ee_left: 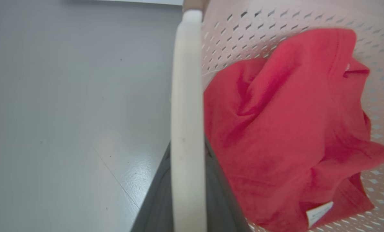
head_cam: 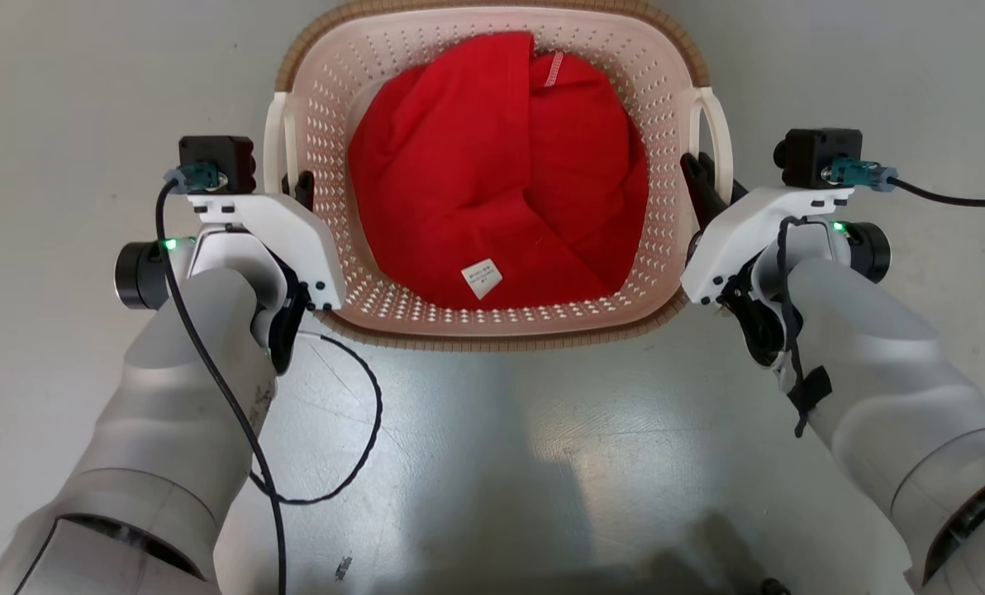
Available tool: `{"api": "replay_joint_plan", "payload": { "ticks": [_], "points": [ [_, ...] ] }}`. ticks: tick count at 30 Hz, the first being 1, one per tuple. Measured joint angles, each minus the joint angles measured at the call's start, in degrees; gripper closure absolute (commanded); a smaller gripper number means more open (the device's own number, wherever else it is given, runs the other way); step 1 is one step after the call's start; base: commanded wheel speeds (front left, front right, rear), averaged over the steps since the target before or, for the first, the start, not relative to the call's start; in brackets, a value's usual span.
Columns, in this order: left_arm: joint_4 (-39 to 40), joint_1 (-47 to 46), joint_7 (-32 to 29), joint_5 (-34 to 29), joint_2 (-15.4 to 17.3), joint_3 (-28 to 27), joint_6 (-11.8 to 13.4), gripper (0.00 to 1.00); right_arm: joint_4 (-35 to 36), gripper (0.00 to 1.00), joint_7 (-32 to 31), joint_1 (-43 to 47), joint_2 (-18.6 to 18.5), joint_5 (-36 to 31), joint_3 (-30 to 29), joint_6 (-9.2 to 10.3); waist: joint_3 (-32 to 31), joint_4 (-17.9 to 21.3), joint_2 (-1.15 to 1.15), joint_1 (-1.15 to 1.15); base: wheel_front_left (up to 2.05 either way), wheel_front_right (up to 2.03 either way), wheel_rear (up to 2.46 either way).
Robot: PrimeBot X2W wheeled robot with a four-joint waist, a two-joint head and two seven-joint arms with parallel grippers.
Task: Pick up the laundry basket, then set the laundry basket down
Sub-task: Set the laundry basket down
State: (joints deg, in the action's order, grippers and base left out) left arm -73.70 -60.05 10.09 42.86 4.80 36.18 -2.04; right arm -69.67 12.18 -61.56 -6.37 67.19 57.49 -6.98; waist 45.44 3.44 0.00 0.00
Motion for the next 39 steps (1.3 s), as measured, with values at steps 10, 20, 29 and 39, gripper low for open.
{"api": "replay_joint_plan", "payload": {
  "ticks": [10,20,29,39],
  "points": [
    [-0.27,-2.98,1.88,-0.09,0.37,0.32,-0.01,1.00,0.25,1.00,1.47,-2.61,-0.05,1.33,0.11,0.00,2.93,-0.01,0.00,0.00,0.00,0.00,0.00],
    [-0.51,-4.09,3.22,-0.54,0.51,0.65,0.00,1.00,0.55,1.00,1.78,-3.53,-0.03,1.51,-1.18,0.00,4.99,0.11,0.00,0.00,0.00,0.00,0.00],
    [-0.52,-5.17,4.05,-0.54,0.52,0.70,0.00,1.00,1.00,1.00,1.80,-4.19,-0.11,-0.85,-4.38,0.00,5.65,0.22,0.00,0.00,0.00,0.00,0.00],
    [-0.62,-5.82,4.07,-0.52,0.63,0.87,0.00,1.00,1.00,1.00,1.96,-4.21,0.26,-2.91,-6.80,0.00,6.64,0.20,0.00,0.00,0.00,0.00,0.00]
  ]
}}
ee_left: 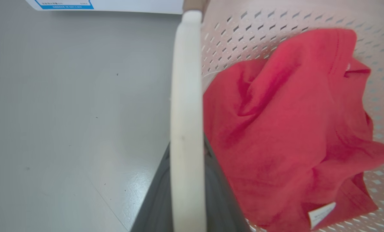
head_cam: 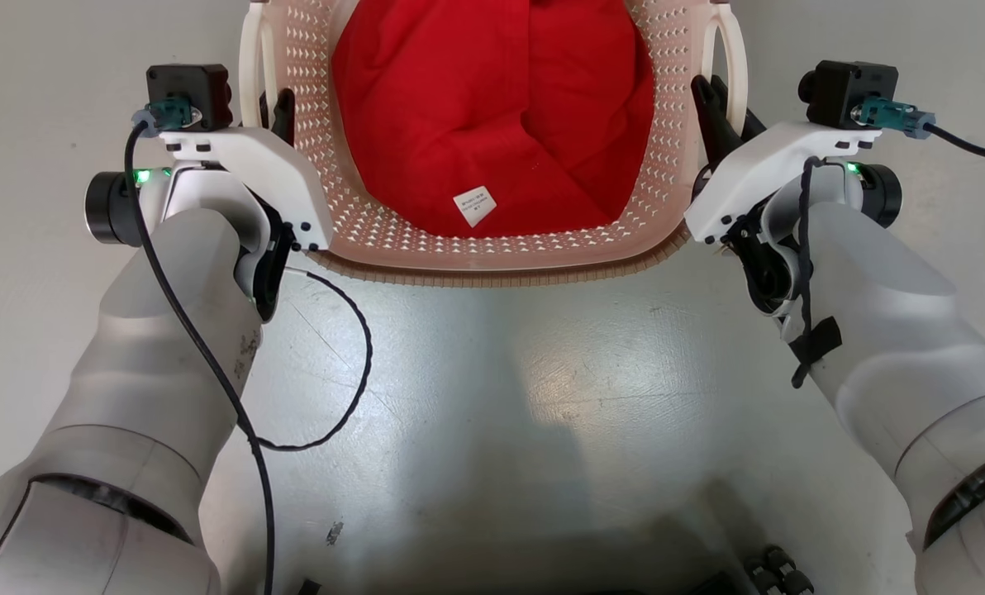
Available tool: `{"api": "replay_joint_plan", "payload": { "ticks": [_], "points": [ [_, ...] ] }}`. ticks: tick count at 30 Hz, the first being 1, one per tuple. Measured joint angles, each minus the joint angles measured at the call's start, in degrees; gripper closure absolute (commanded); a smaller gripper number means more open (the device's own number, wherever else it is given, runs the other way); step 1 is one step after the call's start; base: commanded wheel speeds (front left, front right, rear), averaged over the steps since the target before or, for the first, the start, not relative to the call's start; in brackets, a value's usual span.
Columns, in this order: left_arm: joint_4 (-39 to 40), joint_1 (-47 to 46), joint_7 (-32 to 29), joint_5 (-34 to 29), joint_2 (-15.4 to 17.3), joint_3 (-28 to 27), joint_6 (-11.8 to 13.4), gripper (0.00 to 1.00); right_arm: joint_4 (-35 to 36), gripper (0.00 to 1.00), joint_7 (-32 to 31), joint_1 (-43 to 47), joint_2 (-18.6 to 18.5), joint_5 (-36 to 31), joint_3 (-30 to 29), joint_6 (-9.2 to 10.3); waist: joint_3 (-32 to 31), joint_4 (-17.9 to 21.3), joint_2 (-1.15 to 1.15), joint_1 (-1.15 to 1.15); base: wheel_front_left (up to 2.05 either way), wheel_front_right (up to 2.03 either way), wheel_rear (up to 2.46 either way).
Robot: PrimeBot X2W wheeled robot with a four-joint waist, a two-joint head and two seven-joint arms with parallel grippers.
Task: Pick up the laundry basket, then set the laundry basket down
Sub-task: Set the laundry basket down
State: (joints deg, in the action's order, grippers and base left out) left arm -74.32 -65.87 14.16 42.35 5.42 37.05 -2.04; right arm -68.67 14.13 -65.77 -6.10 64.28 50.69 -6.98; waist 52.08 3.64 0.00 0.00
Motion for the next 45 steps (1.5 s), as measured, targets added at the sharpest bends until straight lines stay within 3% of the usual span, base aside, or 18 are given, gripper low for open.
{"api": "replay_joint_plan", "payload": {
  "ticks": [4,5,6,7,30,45],
  "points": [
    [-0.01,-0.30,0.01,0.00,0.09,0.08,0.00,1.00,-0.04,1.00,0.00,-0.02,0.15,-0.69,-0.77,0.00,0.09,0.05,0.00,0.00,0.00,0.00,0.00],
    [-0.02,-0.30,0.03,0.02,0.09,0.08,-0.01,0.57,-0.05,0.69,0.01,-0.02,0.19,-0.87,-1.00,0.00,0.08,0.04,0.00,0.00,0.00,0.00,0.00],
    [-0.04,-0.30,0.03,0.02,0.07,0.12,-0.09,0.57,-0.05,0.13,0.01,-0.02,0.24,-0.87,-1.29,-0.09,0.05,0.02,0.00,0.00,0.00,0.00,0.00],
    [-0.02,-0.30,0.03,0.03,-0.03,0.18,-0.12,0.00,-0.03,0.00,0.08,-0.04,0.44,-0.99,-1.66,-0.09,0.02,-0.01,0.00,0.00,0.00,0.00,0.00],
    [0.00,1.05,-0.62,1.05,-0.23,1.04,-1.05,0.00,-1.60,0.00,0.24,1.00,1.87,-4.37,-4.88,-0.10,-3.24,-0.11,0.00,0.00,0.00,0.00,0.00],
    [-0.01,8.39,0.03,2.12,-0.12,1.00,-2.09,0.00,0.41,0.00,0.24,8.47,1.82,-7.17,-8.09,-0.10,-12.63,0.95,0.00,0.00,0.00,0.00,0.00]
  ]
}}
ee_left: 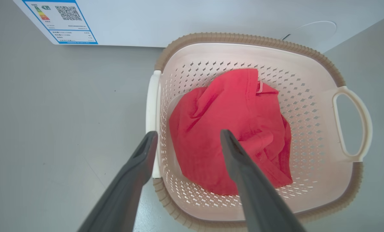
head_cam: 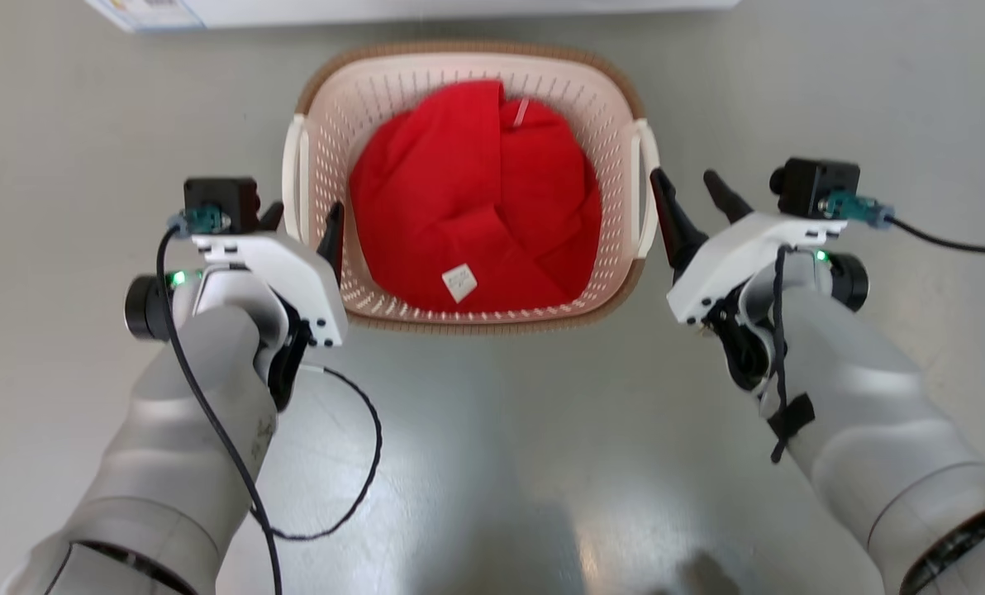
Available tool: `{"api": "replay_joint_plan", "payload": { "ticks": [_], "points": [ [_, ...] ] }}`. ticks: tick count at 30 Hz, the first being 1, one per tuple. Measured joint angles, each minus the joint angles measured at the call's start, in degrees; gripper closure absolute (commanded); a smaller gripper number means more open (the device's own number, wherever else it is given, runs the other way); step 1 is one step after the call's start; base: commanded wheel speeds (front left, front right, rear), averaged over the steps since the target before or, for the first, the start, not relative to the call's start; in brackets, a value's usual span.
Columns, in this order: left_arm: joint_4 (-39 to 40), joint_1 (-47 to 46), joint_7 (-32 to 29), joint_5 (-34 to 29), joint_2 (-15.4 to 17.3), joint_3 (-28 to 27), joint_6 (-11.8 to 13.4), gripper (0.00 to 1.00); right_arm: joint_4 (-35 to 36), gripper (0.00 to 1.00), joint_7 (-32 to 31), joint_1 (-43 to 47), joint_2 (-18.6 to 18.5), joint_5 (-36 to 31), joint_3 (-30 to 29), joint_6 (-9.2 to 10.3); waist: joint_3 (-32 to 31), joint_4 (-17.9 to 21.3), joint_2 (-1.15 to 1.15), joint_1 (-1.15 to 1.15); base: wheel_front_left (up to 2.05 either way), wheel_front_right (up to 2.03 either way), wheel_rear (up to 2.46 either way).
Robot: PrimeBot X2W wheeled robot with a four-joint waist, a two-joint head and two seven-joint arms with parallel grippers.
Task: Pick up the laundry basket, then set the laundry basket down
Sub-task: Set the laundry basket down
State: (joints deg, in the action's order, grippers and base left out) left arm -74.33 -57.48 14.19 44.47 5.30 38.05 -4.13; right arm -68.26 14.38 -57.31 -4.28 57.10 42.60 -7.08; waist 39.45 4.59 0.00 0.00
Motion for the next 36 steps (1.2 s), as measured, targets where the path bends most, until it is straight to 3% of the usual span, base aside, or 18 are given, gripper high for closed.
{"api": "replay_joint_plan", "payload": {
  "ticks": [13,36],
  "points": [
    [6.15,9.20,0.19,0.21,0.78,-2.76,-0.10,0.00,5.43,0.00,0.00,9.11,-1.63,-5.19,-4.91,0.00,-11.12,0.50,0.00,0.00,0.00,0.00,0.00],
    [27.22,27.78,0.19,-7.69,1.62,-13.93,2.44,0.00,20.22,0.00,0.00,25.91,-2.87,-17.34,-18.29,0.00,-26.73,-0.78,0.00,0.00,0.00,0.00,0.00]
  ]
}}
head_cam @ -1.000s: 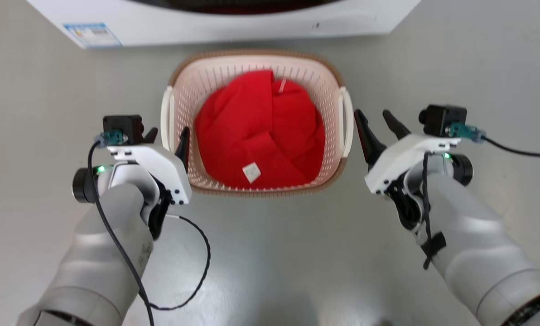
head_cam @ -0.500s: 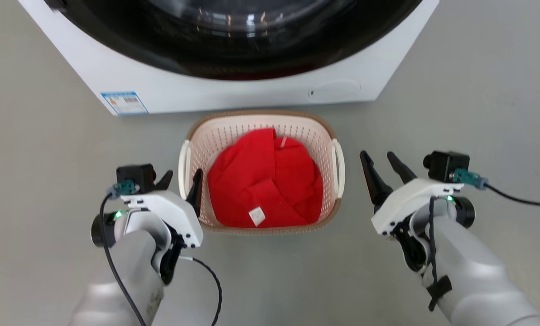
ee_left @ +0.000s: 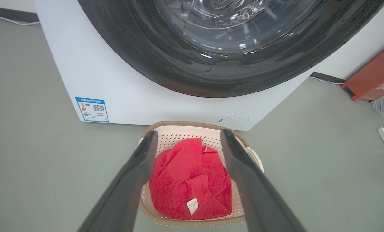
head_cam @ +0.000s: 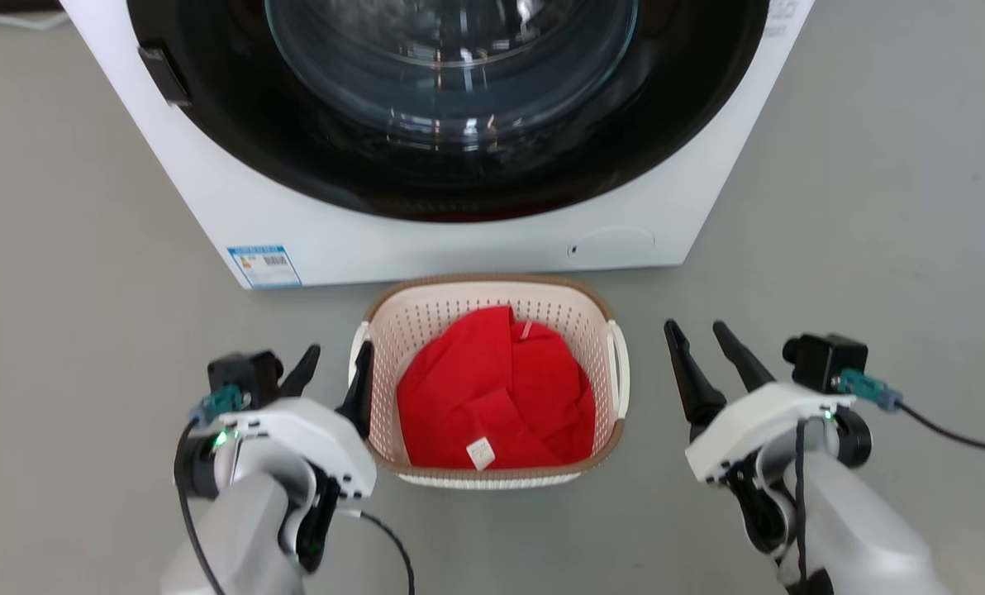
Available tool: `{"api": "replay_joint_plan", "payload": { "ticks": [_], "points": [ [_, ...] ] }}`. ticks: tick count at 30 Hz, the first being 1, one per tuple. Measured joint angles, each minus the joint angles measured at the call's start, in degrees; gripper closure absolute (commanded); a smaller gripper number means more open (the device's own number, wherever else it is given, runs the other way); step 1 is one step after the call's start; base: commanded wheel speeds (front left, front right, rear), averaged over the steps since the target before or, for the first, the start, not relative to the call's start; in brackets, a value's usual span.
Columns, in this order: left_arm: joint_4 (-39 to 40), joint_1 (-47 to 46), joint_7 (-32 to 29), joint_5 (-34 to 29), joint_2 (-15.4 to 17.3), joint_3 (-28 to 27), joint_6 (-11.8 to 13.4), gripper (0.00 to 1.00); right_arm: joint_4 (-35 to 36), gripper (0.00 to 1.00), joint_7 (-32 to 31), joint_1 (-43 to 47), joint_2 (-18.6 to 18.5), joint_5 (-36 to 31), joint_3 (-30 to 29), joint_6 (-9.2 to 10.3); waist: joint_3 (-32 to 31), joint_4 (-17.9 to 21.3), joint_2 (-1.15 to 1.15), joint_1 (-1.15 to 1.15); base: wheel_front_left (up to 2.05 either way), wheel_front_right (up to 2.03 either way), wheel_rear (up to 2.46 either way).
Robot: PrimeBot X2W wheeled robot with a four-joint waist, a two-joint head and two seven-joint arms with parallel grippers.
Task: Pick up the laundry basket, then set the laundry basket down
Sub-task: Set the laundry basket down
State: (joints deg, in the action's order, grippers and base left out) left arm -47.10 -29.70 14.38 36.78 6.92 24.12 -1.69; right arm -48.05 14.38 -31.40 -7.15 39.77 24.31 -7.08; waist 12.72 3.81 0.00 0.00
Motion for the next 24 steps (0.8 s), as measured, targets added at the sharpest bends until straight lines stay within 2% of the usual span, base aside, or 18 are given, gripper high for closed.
{"api": "replay_joint_plan", "payload": {
  "ticks": [8,24],
  "points": [
    [6.48,6.48,0.00,-2.22,-0.01,-3.87,0.69,0.00,5.48,0.00,0.01,6.17,-0.07,-3.69,-4.81,0.00,-4.17,-0.03,0.00,0.00,0.00,0.00,0.00],
    [20.45,16.77,0.01,-8.29,-0.92,-8.84,0.37,0.00,17.69,0.00,0.00,16.92,1.16,-10.03,-11.44,0.00,-9.43,-1.04,0.00,0.00,0.00,0.00,0.00]
  ]
}}
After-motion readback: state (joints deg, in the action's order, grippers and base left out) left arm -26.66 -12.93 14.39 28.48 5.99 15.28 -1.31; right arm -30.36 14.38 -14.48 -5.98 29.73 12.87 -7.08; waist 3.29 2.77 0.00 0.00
